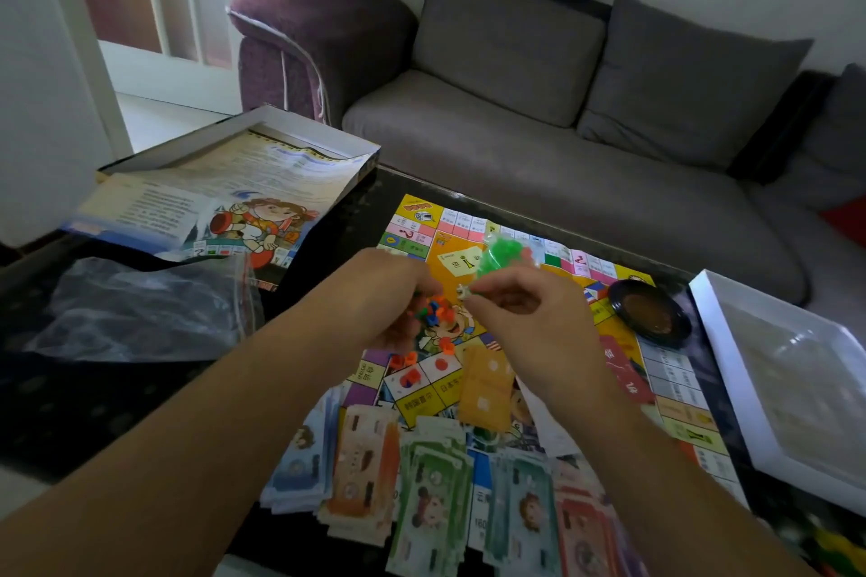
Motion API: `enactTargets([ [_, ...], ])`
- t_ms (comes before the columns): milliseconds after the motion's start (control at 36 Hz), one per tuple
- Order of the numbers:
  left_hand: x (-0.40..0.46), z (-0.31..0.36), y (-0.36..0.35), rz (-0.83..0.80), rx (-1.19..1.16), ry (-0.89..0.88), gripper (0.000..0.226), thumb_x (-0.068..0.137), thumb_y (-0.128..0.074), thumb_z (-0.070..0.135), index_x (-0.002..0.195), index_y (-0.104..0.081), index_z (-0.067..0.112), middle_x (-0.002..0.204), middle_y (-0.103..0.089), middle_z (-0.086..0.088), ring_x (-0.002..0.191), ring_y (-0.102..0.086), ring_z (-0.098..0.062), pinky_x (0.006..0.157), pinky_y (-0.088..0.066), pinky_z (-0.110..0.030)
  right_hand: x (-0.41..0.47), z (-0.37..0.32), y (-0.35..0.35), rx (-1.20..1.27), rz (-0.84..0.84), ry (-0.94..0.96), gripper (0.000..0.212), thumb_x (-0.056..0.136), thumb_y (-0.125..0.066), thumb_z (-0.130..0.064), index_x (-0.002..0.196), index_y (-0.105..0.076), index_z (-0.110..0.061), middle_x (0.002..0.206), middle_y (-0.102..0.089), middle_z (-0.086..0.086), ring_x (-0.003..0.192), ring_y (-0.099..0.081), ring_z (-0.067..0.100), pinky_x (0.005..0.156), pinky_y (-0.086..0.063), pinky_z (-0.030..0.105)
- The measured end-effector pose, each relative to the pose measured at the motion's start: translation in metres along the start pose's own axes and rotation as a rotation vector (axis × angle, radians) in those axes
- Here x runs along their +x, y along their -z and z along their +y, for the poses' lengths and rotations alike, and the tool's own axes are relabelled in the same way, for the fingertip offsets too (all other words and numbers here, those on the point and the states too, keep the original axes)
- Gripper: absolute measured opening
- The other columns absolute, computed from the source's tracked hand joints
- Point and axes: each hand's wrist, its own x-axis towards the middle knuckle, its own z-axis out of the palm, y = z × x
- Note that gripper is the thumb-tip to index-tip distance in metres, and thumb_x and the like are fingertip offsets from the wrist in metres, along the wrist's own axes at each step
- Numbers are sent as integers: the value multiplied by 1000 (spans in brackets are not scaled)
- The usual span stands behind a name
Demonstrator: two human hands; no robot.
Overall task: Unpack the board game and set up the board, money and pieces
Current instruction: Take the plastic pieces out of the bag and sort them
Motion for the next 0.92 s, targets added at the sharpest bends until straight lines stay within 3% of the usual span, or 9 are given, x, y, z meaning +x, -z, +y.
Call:
enactTargets([
  [83,0,-5,-13,-131,3,15,21,90,-73,18,72,-68,8,55,-54,-2,42,-48,-17,53,-48,-30,-16,-12,22,70,8,83,18,85,-85,-10,91,-80,-26,88,-77,-10,86,-73,8,80,-59,21],
  [194,-25,-13,-28,-304,-90,-156,20,99,-64,25,90,-70,8,70,-54,-4,51,-47,-17,52,-46,-30,-37,-17,40,99,-26,180,23,85,-83,-3,95,-79,-23,91,-76,-7,90,-74,15,81,-60,26],
  [417,-44,-16,-42,-417,-124,-252,25,103,-61,32,88,-64,13,69,-44,0,55,-32,-14,49,-33,-27,-50,-1,56,163,17,180,23,88,-81,-4,102,-77,-22,101,-78,-8,100,-74,18,88,-61,35],
  [528,-49,-19,-44,-492,-211,-232,23,102,-60,31,91,-66,12,71,-39,1,61,-25,-15,54,-24,-28,-53,-2,61,235,1,138,23,90,-78,-3,103,-79,-22,103,-80,-11,105,-74,10,92,-59,31],
  [611,-51,-19,-48,-523,-294,-215,24,99,-61,30,92,-70,9,70,-37,2,62,-23,-14,54,-22,-28,-55,-4,66,276,-3,122,24,93,-73,0,102,-80,-22,103,-80,-17,106,-73,0,91,-57,22],
  [694,-53,-21,-53,-532,-355,-209,24,99,-62,29,85,-71,11,69,-37,3,59,-24,-13,51,-24,-25,-56,-4,68,248,23,126,25,96,-71,-2,103,-81,-24,99,-80,-18,104,-73,1,89,-57,21],
  [806,-55,-23,-58,-481,-392,-246,22,99,-62,25,84,-70,12,69,-38,2,61,-23,-13,50,-25,-25,-59,-4,68,218,61,112,26,96,-73,-8,106,-82,-30,101,-78,-24,103,-72,-2,75,-60,19],
  [917,-56,-25,-60,-447,-410,-258,17,99,-62,22,87,-67,10,68,-40,1,57,-28,-12,50,-26,-25,-60,-5,66,221,73,107,26,93,-77,-8,107,-83,-29,100,-79,-20,101,-74,2,89,-60,26],
])
